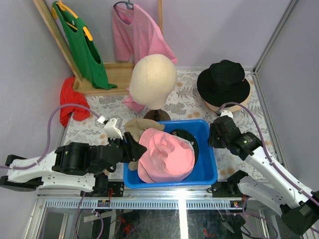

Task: Stack the hats
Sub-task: Move the bin to the corner of the board.

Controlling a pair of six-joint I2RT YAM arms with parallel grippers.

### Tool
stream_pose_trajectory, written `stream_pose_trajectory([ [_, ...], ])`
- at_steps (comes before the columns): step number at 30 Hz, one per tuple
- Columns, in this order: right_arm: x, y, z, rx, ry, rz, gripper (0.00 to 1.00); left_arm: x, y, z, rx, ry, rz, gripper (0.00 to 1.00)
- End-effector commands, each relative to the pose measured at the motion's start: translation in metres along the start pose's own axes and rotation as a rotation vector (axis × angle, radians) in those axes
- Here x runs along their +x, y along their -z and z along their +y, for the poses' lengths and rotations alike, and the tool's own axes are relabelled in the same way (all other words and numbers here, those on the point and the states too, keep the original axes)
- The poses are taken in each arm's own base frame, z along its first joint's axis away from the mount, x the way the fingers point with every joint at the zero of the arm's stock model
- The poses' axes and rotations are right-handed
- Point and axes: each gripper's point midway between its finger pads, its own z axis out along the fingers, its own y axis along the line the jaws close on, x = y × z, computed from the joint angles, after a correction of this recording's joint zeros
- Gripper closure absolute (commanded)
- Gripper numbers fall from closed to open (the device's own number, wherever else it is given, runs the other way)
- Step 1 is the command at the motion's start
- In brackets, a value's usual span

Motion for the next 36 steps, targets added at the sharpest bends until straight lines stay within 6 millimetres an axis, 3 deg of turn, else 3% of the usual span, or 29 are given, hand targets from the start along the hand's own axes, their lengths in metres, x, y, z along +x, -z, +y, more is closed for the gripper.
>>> stream_pose_trajectory([
  [1,0.009,-0.005,0.014,-0.062,-0.051,0.033,0.6,-0.023,0.003,-0.027,0.05,-0.014,-0.071,0.56],
  [6,0.023,-0.015,0.021,-0.091,-0.076,0.086,0.63,-0.029,0.008,-0.035,0.075,-0.005,-0.076,0.57],
  [15,0.033,-0.03,0.051,-0.198,-0.157,0.113,0.94,-0.041,0.016,-0.04,0.102,-0.003,-0.102,0.57],
  [19,0.035,-0.034,0.073,-0.227,-0.176,0.109,0.98,-0.048,0.02,-0.044,0.112,-0.01,-0.118,0.57],
  [25,0.037,-0.042,0.121,-0.272,-0.211,0.081,1.0,-0.059,0.027,-0.051,0.132,-0.029,-0.137,0.57],
  [29,0.024,-0.05,0.14,-0.261,-0.249,0.046,1.0,-0.063,0.032,-0.054,0.15,-0.035,-0.136,0.57],
  [36,-0.009,-0.062,0.128,-0.179,-0.346,-0.066,1.0,-0.067,0.04,-0.05,0.157,-0.036,-0.131,0.57],
])
